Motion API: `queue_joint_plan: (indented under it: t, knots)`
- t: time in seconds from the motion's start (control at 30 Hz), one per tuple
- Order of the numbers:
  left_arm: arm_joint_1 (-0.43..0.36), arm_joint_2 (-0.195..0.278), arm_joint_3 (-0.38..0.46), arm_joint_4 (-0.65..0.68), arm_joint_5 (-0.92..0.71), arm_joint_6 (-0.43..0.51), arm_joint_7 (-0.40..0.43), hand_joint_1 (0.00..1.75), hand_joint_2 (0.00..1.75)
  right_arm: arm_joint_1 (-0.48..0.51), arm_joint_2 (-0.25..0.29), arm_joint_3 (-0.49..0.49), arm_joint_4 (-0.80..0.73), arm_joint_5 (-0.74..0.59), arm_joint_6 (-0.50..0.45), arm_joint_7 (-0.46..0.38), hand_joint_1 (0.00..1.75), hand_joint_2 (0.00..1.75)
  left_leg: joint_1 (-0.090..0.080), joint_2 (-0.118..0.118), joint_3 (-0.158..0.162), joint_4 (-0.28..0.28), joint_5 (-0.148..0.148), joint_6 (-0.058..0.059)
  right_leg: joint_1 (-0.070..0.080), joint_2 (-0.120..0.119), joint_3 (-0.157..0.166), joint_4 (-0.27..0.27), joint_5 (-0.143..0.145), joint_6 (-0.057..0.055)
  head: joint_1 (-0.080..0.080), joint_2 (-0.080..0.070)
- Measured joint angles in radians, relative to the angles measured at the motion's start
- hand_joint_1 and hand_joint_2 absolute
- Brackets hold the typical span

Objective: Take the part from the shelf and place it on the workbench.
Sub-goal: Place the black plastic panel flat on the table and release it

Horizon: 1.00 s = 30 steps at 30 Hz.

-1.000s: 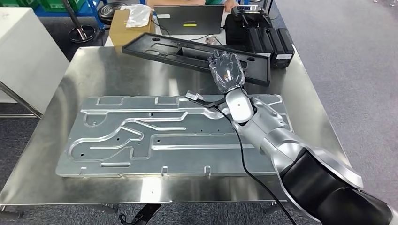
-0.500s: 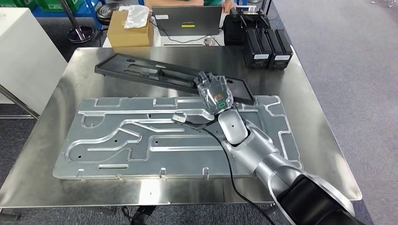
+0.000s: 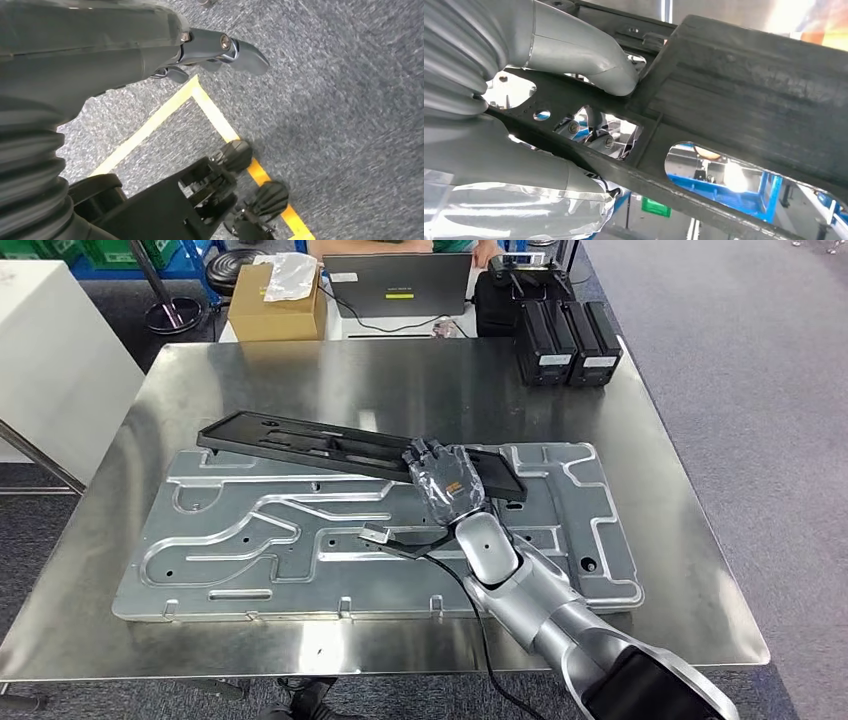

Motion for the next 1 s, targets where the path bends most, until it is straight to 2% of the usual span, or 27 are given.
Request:
queue_joint_plan:
  t: [0.07,0.1,0.13,0.2,0.23,0.27,0.3,0.37,0.4,0.43,0.5,0.57,0.63,0.7,0.73,0.77,0.8,0.87,0.9,0.93,1.0]
  knots:
    - [-0.001,-0.001,0.000,0.000,0.000,0.001,0.008,0.00,1.75,0.007,0.012,0.000,0.008,-0.001,0.000,0.003,1.75,1.75,0.003,0.001,-0.004,0.008,-0.010,-0.012,-0.001,0.000,0.002,-0.006,0.004,-0.013,0.000,0.000]
    - [-0.001,-0.001,0.000,0.000,0.000,0.001,0.011,0.00,1.75,0.009,0.020,0.001,0.013,-0.003,0.000,0.007,1.75,1.75,0.004,0.002,-0.015,0.035,-0.029,-0.016,-0.002,0.000,0.003,-0.009,0.006,-0.020,-0.001,0.000]
    - [-0.001,-0.001,0.000,0.000,0.000,0.002,0.013,0.00,1.75,0.010,0.028,0.004,0.020,-0.006,0.000,0.013,1.75,1.75,0.006,0.002,-0.036,0.083,-0.058,-0.020,-0.002,-0.001,0.004,-0.010,0.007,-0.025,-0.001,0.000]
    - [-0.001,-0.001,0.001,0.000,0.000,0.006,0.014,0.00,1.75,0.014,0.041,0.011,0.037,-0.015,0.000,0.024,1.75,1.75,0.006,0.002,-0.093,0.218,-0.121,-0.024,0.001,-0.002,0.004,-0.010,0.006,-0.030,-0.001,0.000]
    - [0.000,-0.001,0.002,0.000,0.000,0.007,0.014,0.00,1.75,0.018,0.046,0.016,0.047,-0.019,0.000,0.027,1.75,1.75,0.006,0.002,-0.116,0.268,-0.137,-0.025,0.002,-0.002,0.004,-0.010,0.006,-0.031,-0.001,0.000]
    - [0.000,-0.001,0.002,0.000,0.000,0.008,0.015,0.00,1.75,0.023,0.051,0.020,0.056,-0.022,0.000,0.030,1.75,1.75,0.006,0.002,-0.123,0.285,-0.133,-0.025,0.003,-0.002,0.005,-0.009,0.005,-0.031,-0.001,0.000]
    - [0.000,-0.001,0.003,0.000,0.002,0.009,0.016,0.00,1.75,0.029,0.055,0.024,0.064,-0.023,0.000,0.031,1.75,1.75,0.006,0.002,-0.111,0.259,-0.111,-0.024,0.003,-0.002,0.005,-0.009,0.005,-0.031,-0.001,0.000]
    - [-0.003,-0.002,0.002,0.000,0.017,0.011,0.019,0.00,1.75,0.036,0.066,0.028,0.080,-0.020,0.000,0.033,1.75,1.75,0.006,0.002,-0.046,0.126,-0.046,-0.018,0.004,0.000,0.005,-0.006,0.004,-0.029,-0.001,0.000]
    - [-0.006,-0.002,-0.001,0.000,0.029,0.013,0.020,0.00,1.75,0.038,0.074,0.028,0.090,-0.017,0.000,0.033,1.75,1.75,0.004,0.002,-0.016,0.063,-0.025,-0.014,0.006,0.002,0.003,-0.004,0.004,-0.027,-0.001,0.000]
    - [-0.009,-0.004,-0.004,0.000,0.039,0.014,0.021,0.00,1.75,0.039,0.083,0.029,0.102,-0.015,0.000,0.034,1.75,1.75,0.002,0.002,0.003,0.023,-0.015,-0.010,0.007,0.003,0.001,-0.003,0.004,-0.023,0.000,0.000]
    - [-0.015,-0.007,-0.011,0.000,0.051,0.016,0.019,0.00,1.75,0.043,0.098,0.029,0.126,-0.015,0.000,0.037,1.75,1.75,-0.002,0.000,0.011,0.003,-0.016,-0.002,0.008,0.004,-0.001,-0.004,0.006,-0.014,0.000,0.000]
    - [-0.017,-0.011,-0.014,0.000,0.058,0.017,0.012,0.00,1.75,0.051,0.111,0.029,0.149,-0.018,0.000,0.039,1.75,1.75,0.002,0.001,0.014,-0.003,-0.010,0.010,0.008,0.003,-0.003,0.000,0.000,-0.003,0.000,0.000]
    - [-0.020,-0.016,-0.015,0.000,0.066,0.019,0.004,0.00,1.75,0.060,0.123,0.029,0.172,-0.021,-0.001,0.039,1.75,1.75,0.007,0.002,0.017,-0.011,-0.004,0.021,0.007,0.001,-0.031,0.063,-0.043,0.007,0.001,0.000]
    - [-0.020,-0.019,-0.014,0.000,0.075,0.024,-0.002,0.00,1.75,0.071,0.134,0.029,0.191,-0.023,-0.003,0.038,0.87,1.75,0.007,0.003,0.016,-0.011,-0.004,0.026,0.005,0.000,-0.090,0.192,-0.104,0.013,0.001,0.000]
    - [-0.018,-0.019,-0.014,0.000,0.080,0.026,-0.003,0.00,1.75,0.078,0.139,0.029,0.200,-0.023,-0.005,0.037,0.44,1.75,0.007,0.003,0.016,-0.011,-0.004,0.026,0.004,-0.001,-0.116,0.246,-0.122,0.015,0.001,0.000]
    - [-0.017,-0.019,-0.013,0.000,0.084,0.030,-0.004,0.00,1.75,0.085,0.145,0.029,0.209,-0.024,-0.008,0.037,0.00,1.75,0.007,0.003,0.017,-0.011,-0.005,0.026,0.003,-0.001,-0.128,0.269,-0.120,0.015,0.001,0.000]
    - [-0.015,-0.020,-0.012,0.000,0.087,0.034,-0.005,0.00,1.75,0.089,0.150,0.029,0.216,-0.025,-0.010,0.037,0.00,1.75,0.007,0.003,0.018,-0.010,-0.005,0.025,0.002,-0.002,-0.121,0.253,-0.101,0.015,0.001,0.000]
    - [-0.015,-0.021,-0.008,0.000,0.094,0.046,-0.004,0.00,0.87,0.092,0.163,0.028,0.228,-0.033,-0.011,0.032,0.00,1.75,0.007,0.001,0.020,-0.008,-0.008,0.021,0.000,-0.002,-0.059,0.128,-0.036,0.009,0.001,0.000]
    - [-0.014,-0.021,-0.006,0.000,0.098,0.052,-0.003,0.00,0.44,0.092,0.169,0.028,0.234,-0.041,-0.012,0.028,0.00,1.75,0.005,0.001,0.021,-0.007,-0.011,0.017,0.002,-0.002,-0.027,0.064,-0.013,0.005,0.001,0.000]
    - [-0.014,-0.022,-0.002,0.000,0.102,0.056,-0.002,0.00,0.00,0.092,0.176,0.028,0.239,-0.051,-0.012,0.024,0.00,1.31,0.003,0.001,0.022,-0.006,-0.013,0.013,0.004,-0.001,-0.004,0.019,-0.001,0.001,0.001,0.000]
    - [-0.009,-0.022,0.003,0.000,0.107,0.067,-0.002,0.00,0.00,0.095,0.188,0.027,0.248,-0.088,-0.009,0.012,0.00,0.44,0.001,0.002,0.025,-0.007,-0.016,0.002,0.008,0.000,0.010,-0.007,-0.001,-0.006,0.000,0.000]
